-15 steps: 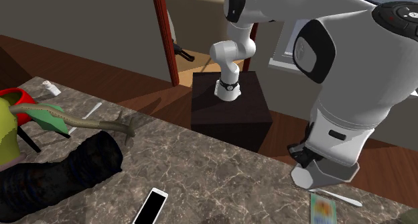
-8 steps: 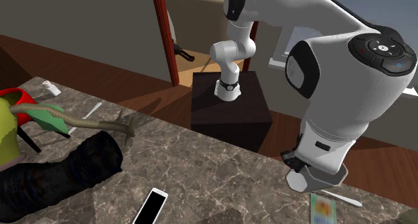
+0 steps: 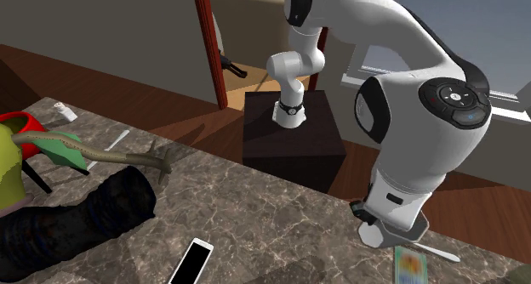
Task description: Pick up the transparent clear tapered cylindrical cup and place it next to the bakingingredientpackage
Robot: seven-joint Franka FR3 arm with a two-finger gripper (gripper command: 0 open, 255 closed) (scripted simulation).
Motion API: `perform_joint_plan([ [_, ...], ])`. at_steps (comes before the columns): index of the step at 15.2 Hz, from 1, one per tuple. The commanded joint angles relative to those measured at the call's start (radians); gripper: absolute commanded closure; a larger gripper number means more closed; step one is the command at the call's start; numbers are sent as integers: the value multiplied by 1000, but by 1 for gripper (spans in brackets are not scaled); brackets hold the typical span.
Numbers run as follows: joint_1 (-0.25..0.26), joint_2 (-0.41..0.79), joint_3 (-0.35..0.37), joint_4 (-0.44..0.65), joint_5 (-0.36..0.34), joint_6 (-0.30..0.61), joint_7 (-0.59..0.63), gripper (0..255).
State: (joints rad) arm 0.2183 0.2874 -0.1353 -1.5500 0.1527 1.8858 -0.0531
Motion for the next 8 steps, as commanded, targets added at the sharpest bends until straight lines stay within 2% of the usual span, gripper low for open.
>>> perform_joint_plan([
  [1,1,1,1,-23,1,25,-2,255],
  [8,2,16,3,-96,8,112,-13,255],
])
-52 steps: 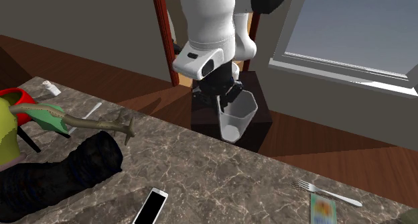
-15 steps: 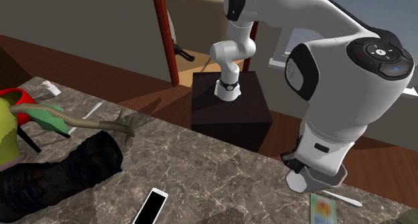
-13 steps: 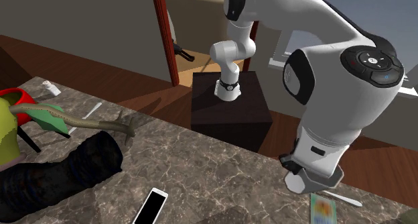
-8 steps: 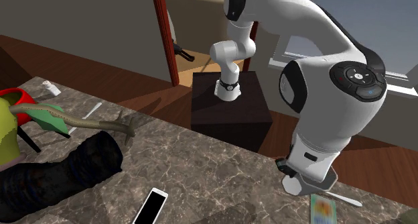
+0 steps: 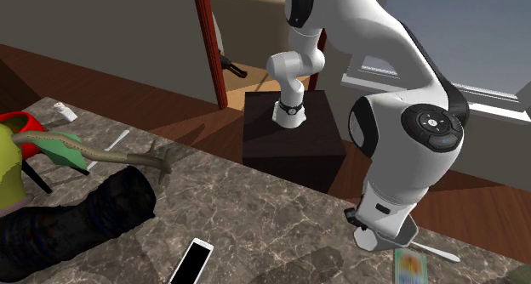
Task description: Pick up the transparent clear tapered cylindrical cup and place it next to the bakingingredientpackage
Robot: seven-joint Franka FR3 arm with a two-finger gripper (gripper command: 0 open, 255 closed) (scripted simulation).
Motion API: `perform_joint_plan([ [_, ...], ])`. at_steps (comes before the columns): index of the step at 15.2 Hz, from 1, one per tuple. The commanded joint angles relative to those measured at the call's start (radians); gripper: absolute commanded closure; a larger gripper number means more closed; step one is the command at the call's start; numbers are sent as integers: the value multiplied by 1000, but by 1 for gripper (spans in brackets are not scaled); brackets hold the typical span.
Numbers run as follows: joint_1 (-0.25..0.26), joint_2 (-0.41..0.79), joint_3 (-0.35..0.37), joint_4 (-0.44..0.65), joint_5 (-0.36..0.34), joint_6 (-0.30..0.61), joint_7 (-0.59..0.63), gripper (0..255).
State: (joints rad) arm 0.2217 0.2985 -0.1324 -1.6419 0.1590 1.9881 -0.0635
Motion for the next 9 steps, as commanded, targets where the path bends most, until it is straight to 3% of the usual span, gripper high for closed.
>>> perform_joint_plan([
  [1,-1,8,0,-13,3,22,-5,255],
  [9,-1,39,4,-78,14,117,-19,255],
])
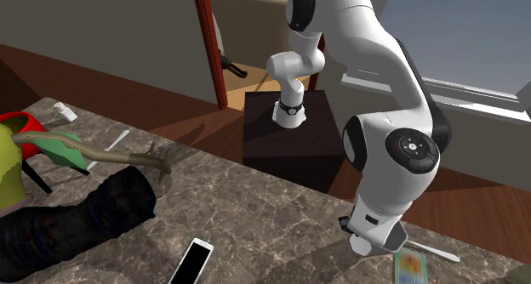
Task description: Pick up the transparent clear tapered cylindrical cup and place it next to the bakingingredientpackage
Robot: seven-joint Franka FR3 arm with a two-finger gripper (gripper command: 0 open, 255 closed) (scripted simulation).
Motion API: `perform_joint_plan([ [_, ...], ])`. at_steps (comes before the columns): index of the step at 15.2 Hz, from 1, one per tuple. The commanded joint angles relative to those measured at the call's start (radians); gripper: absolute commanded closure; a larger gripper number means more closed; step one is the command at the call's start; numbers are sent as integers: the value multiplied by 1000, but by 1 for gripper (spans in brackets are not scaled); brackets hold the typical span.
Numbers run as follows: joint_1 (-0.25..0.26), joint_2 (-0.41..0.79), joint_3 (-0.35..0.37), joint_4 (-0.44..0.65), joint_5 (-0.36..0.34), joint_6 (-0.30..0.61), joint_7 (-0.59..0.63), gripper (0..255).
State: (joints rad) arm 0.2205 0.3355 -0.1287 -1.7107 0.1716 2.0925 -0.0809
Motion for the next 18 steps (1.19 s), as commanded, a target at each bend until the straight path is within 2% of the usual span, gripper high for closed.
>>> perform_joint_plan([
  [1,0,6,1,-14,3,21,-3,255],
  [8,0,6,1,-14,3,21,-3,255],
  [9,0,6,1,-14,3,21,-3,0],
  [14,0,6,1,-14,3,21,-3,0],
  [18,-5,-40,-6,49,-10,-87,5,0],
])
